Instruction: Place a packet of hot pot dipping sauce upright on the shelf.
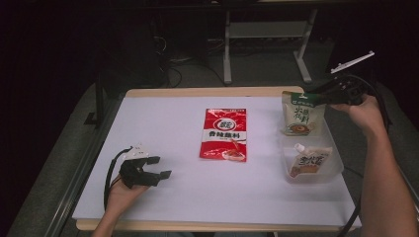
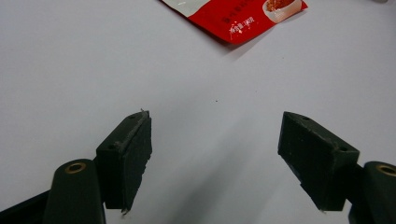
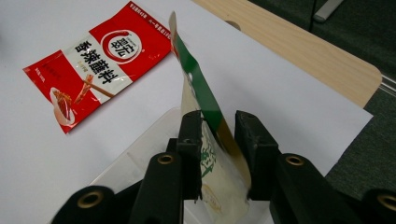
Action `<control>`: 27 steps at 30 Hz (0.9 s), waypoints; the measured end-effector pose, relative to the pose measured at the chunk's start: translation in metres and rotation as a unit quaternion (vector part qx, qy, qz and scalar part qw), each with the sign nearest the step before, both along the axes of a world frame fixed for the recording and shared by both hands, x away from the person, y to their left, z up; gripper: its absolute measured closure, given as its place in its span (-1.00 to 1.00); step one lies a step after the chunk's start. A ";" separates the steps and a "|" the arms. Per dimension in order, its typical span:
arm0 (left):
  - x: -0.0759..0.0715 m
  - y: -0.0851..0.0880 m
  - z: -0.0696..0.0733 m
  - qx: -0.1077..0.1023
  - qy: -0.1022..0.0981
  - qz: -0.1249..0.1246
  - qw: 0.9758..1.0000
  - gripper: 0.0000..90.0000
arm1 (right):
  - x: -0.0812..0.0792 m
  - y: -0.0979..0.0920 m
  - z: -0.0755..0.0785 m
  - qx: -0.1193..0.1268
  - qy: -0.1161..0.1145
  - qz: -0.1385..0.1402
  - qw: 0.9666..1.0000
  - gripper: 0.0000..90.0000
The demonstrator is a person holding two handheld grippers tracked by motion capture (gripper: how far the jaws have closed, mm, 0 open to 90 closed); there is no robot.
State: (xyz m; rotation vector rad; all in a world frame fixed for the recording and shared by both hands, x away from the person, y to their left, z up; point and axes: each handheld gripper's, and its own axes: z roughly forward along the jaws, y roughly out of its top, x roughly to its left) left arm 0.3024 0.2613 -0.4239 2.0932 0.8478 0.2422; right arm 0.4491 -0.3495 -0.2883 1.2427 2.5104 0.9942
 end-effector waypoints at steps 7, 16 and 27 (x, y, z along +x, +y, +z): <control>0.000 -0.001 0.000 0.001 0.003 -0.002 1.000 -0.44 | -0.004 -0.001 0.006 0.011 -0.015 -0.001 1.000 0.48; 0.000 -0.001 0.000 0.002 0.002 -0.002 1.000 -0.45 | -0.008 0.004 0.012 0.020 -0.023 0.007 1.000 0.42; -0.001 -0.002 0.001 -0.003 0.003 -0.002 1.000 -0.45 | -0.013 0.014 0.020 0.033 -0.028 0.024 0.999 0.39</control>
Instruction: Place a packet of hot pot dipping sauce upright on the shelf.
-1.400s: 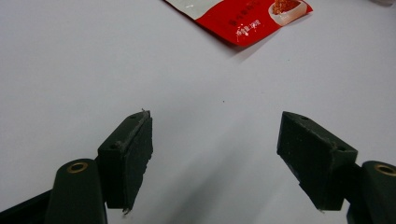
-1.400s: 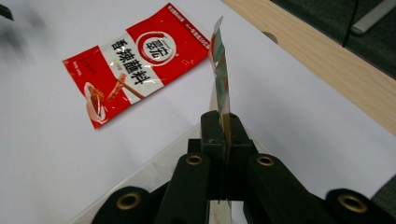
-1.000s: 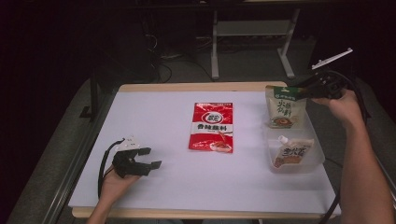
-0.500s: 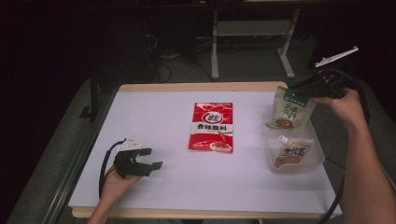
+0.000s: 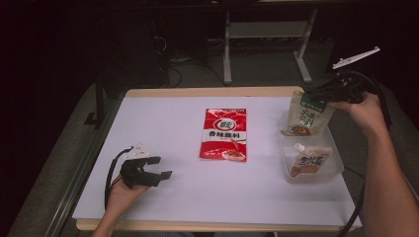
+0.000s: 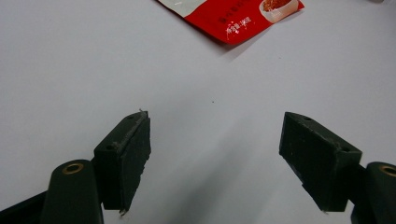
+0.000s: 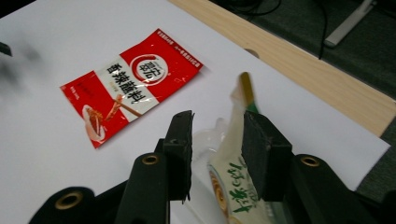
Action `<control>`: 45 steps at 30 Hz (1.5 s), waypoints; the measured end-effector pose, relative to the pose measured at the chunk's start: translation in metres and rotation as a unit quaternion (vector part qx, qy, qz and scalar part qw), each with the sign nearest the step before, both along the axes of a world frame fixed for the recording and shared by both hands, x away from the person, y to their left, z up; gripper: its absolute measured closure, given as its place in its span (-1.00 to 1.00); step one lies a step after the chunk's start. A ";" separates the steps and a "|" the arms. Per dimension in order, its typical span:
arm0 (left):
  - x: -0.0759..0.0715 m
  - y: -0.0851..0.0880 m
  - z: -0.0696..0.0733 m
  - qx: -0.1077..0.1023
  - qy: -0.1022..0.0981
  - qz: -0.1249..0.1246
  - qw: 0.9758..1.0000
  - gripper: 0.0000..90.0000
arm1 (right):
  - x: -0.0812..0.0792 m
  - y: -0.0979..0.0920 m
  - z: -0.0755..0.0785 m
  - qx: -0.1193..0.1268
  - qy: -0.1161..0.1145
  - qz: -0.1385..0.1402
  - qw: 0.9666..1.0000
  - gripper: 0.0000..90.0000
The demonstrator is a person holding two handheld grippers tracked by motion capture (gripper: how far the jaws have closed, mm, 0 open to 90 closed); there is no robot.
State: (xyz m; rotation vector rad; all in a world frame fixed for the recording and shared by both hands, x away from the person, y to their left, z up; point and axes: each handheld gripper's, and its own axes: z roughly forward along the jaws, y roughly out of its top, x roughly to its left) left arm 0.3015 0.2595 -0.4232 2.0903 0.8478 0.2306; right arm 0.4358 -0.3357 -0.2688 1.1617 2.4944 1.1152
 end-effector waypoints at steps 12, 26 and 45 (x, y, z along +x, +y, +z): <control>0.000 -0.001 0.000 0.001 0.000 -0.007 1.000 -0.45 | -0.010 0.019 0.005 -0.003 0.000 0.012 1.000 0.36; 0.000 -0.003 0.000 0.007 0.000 -0.018 1.000 -0.47 | -0.029 0.045 0.002 -0.007 -0.001 0.031 1.000 0.26; -0.002 -0.002 0.000 0.007 -0.004 -0.012 1.000 -0.48 | -0.040 0.071 0.008 -0.009 -0.006 0.058 0.998 0.12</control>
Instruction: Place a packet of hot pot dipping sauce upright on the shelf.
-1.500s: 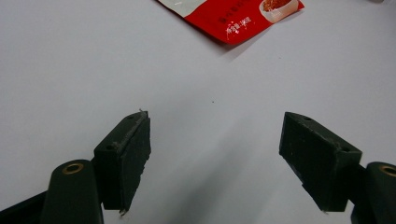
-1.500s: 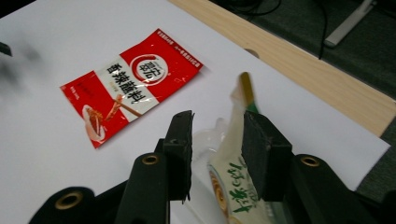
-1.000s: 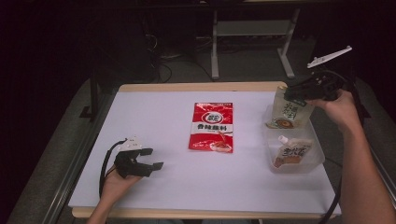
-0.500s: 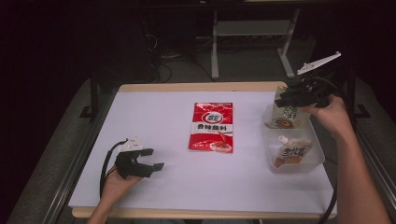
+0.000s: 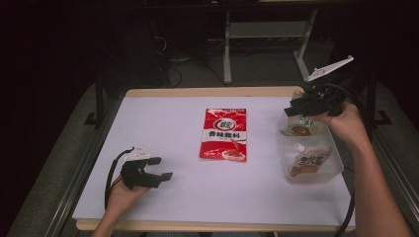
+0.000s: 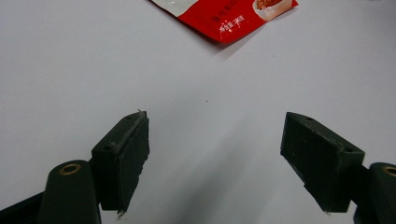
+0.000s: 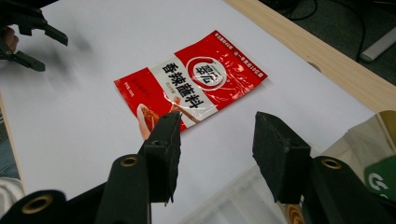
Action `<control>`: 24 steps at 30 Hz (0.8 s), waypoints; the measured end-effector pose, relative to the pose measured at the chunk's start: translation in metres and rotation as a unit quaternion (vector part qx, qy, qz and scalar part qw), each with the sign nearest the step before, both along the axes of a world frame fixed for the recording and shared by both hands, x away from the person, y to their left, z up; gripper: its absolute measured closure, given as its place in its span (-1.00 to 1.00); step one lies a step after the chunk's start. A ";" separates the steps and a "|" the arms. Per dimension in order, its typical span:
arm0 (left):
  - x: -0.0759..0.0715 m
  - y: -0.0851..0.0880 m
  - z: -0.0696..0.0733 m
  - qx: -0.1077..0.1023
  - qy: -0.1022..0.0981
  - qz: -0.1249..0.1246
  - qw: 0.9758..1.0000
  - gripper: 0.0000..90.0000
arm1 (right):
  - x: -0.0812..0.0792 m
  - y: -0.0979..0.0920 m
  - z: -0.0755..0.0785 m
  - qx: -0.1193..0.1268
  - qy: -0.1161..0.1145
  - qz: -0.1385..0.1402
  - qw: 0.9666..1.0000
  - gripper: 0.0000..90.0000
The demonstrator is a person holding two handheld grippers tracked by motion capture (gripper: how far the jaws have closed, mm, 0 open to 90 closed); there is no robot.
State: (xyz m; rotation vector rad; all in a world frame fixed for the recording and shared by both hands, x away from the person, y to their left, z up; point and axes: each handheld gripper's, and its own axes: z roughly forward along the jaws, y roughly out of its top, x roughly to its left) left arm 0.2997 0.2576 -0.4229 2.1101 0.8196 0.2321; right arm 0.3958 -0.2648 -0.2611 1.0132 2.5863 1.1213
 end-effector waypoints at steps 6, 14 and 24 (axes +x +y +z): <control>-0.001 -0.001 0.000 0.003 0.000 -0.002 1.000 -0.48 | -0.003 0.007 0.002 -0.003 0.001 0.004 1.000 0.09; -0.003 -0.002 0.000 0.000 0.000 -0.002 1.000 -0.48 | -0.010 0.021 0.009 -0.003 -0.004 0.018 1.000 0.05; 0.000 -0.003 0.001 0.000 -0.004 -0.007 1.000 -0.48 | -0.014 0.045 0.007 -0.003 -0.003 0.035 0.999 -0.01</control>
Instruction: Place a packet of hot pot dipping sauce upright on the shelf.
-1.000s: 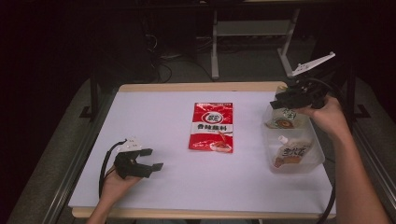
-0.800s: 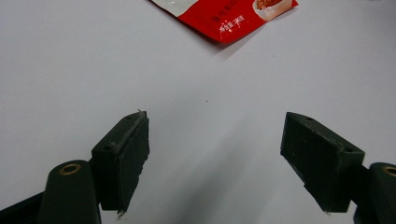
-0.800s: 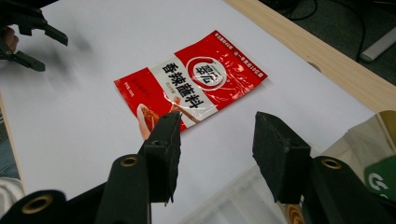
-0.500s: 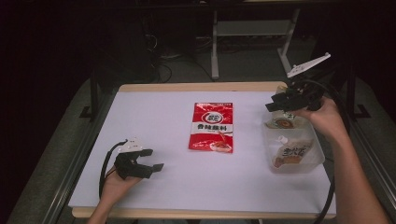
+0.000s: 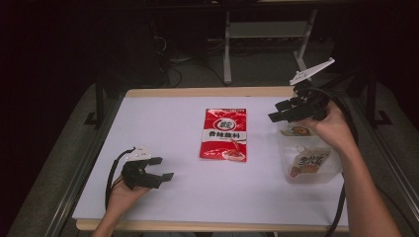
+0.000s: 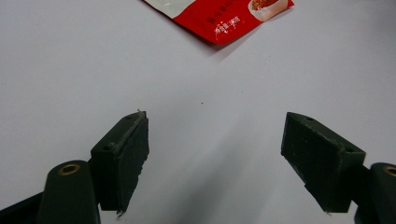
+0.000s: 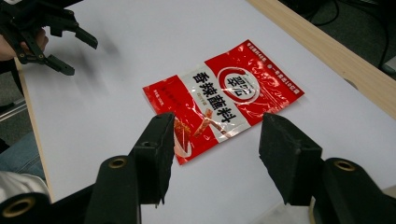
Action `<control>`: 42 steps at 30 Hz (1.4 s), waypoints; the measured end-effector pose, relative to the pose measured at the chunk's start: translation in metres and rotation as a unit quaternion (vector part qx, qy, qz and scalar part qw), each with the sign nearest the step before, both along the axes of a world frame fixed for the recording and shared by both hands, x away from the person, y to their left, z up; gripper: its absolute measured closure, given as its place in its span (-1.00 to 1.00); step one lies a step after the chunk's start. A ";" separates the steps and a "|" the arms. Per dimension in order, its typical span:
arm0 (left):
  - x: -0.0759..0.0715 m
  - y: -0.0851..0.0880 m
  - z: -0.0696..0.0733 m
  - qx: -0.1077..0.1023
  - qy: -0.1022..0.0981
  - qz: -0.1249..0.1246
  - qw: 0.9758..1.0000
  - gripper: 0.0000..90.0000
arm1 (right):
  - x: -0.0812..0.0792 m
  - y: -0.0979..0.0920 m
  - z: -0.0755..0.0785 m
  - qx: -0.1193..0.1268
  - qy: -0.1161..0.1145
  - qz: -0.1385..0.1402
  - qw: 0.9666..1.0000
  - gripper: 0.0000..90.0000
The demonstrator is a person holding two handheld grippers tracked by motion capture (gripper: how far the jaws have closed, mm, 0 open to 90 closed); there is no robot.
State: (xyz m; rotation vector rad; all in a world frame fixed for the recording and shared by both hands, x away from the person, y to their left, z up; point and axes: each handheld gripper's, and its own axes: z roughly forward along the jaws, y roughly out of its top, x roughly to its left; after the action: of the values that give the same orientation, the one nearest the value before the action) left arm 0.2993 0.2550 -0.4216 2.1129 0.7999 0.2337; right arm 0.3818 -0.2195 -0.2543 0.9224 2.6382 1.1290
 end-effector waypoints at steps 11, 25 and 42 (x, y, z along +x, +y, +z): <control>0.000 -0.003 0.001 0.001 -0.001 -0.001 1.000 -0.48 | -0.005 0.024 -0.005 -0.001 0.005 0.010 1.000 -0.08; 0.007 -0.015 0.003 0.001 0.004 -0.013 1.000 -0.48 | -0.008 0.055 -0.012 -0.001 0.009 0.017 1.000 -0.16; 0.033 -0.049 0.007 -0.005 0.020 -0.018 1.000 -0.45 | 0.007 0.097 -0.033 -0.005 0.018 0.025 1.000 -0.26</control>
State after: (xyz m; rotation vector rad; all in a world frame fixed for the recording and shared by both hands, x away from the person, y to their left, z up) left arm 0.3323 0.2065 -0.4145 2.1262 0.7850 0.1679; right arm 0.3893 -0.1220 -0.2871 0.8871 2.7078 1.1196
